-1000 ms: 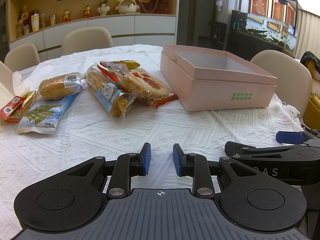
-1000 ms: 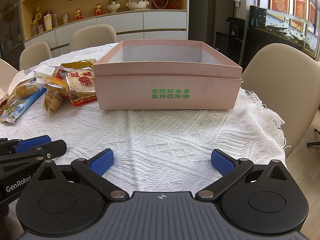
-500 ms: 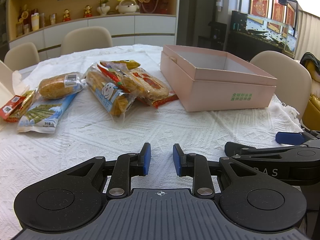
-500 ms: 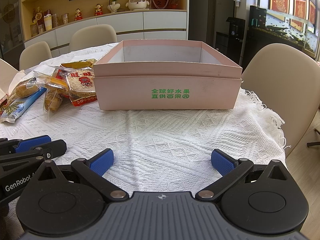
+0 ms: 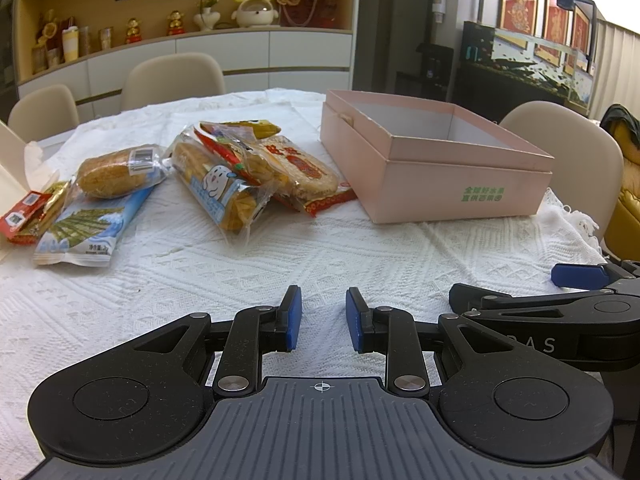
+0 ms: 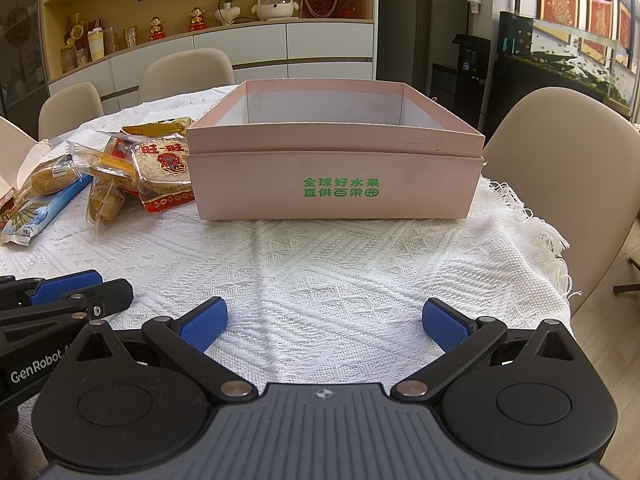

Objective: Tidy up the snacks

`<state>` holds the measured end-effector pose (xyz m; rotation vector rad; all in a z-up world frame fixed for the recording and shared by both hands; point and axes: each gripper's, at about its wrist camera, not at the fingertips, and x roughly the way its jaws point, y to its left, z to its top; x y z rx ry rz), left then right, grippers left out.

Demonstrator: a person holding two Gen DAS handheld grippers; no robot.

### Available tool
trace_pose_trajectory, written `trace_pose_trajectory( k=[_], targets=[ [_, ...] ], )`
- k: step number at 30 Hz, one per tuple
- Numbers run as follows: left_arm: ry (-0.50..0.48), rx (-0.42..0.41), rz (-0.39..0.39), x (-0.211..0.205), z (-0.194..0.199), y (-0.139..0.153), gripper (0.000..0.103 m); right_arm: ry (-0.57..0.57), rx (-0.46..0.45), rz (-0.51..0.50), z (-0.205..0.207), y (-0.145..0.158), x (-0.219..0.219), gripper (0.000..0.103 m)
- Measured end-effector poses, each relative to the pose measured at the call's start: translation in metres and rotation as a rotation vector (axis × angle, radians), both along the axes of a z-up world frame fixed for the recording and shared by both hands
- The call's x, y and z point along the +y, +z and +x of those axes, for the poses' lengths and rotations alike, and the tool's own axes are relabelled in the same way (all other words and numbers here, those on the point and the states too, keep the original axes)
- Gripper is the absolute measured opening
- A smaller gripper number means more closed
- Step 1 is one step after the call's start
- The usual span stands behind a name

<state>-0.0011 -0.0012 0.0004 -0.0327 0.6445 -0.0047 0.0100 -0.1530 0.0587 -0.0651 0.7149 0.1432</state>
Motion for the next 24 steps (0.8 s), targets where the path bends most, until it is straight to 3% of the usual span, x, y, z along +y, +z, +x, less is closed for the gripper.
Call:
trace_pose_trajectory(
  k=[15, 24],
  targets=[
    [0.001, -0.001, 0.006, -0.001, 0.000, 0.000, 0.029, 0.003, 0.004, 0.007, -0.001, 0.001, -0.001, 0.103],
    [0.004, -0.003, -0.003, 0.000, 0.000, 0.000, 0.029, 0.074, 0.216, -0.039, 0.019, 0.017, -0.002, 0.103]
  ],
)
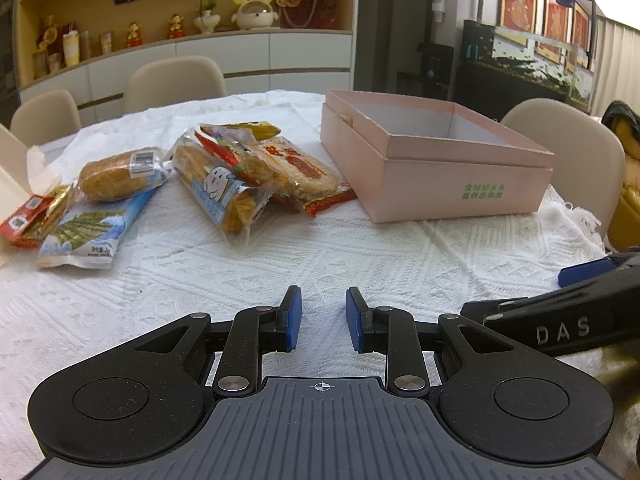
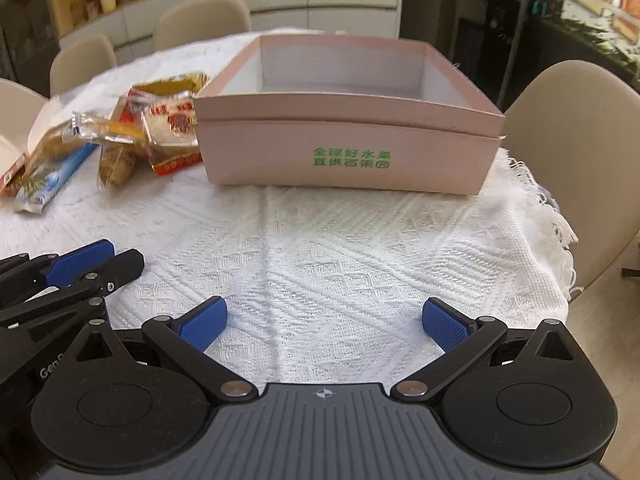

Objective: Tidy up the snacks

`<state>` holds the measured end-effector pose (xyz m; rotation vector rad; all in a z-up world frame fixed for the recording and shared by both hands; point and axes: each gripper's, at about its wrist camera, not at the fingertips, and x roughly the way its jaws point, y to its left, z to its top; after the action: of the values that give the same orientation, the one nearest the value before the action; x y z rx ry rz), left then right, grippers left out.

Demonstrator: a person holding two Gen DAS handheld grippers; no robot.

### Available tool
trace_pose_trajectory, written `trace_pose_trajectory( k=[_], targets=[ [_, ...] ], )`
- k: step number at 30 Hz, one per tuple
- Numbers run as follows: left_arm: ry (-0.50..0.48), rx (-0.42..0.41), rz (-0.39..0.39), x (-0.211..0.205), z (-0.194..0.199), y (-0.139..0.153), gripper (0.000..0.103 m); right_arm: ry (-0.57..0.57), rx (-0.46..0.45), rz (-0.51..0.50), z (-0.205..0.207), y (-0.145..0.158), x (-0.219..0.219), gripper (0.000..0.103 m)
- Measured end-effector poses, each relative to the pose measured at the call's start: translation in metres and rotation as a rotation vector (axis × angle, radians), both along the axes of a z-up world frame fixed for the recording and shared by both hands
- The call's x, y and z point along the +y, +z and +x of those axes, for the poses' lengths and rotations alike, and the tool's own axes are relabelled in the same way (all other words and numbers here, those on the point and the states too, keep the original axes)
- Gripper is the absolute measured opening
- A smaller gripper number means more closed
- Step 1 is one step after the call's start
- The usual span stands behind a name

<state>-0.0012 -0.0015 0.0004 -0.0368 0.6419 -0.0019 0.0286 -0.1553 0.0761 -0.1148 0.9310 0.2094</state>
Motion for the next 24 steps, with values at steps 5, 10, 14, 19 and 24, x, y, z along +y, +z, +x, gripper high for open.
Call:
trace_pose_trajectory(
  k=[5, 10, 14, 19, 24],
  targets=[
    [0.026, 0.109, -0.183, 0.022, 0.016, 0.019, 0.029, 0.048, 0.109, -0.031, 0.020, 0.007, 0.005, 0.103],
    [0.096, 0.124, -0.312, 0.061, 0.032, 0.059, 0.029, 0.203, 0.192, -0.060, 0.037, 0.026, 0.029, 0.089],
    [0.232, 0.299, -0.378, 0.105, 0.049, 0.064, 0.029, 0.401, 0.054, -0.086, 0.046, 0.080, 0.076, 0.093],
    [0.316, 0.378, -0.478, 0.138, 0.042, 0.064, 0.028, 0.579, 0.111, -0.063, 0.116, 0.112, 0.133, 0.096],
    [0.320, 0.354, -0.551, 0.142, 0.019, 0.072, 0.028, 0.575, 0.214, -0.018, 0.186, 0.093, 0.182, 0.095]
  ],
)
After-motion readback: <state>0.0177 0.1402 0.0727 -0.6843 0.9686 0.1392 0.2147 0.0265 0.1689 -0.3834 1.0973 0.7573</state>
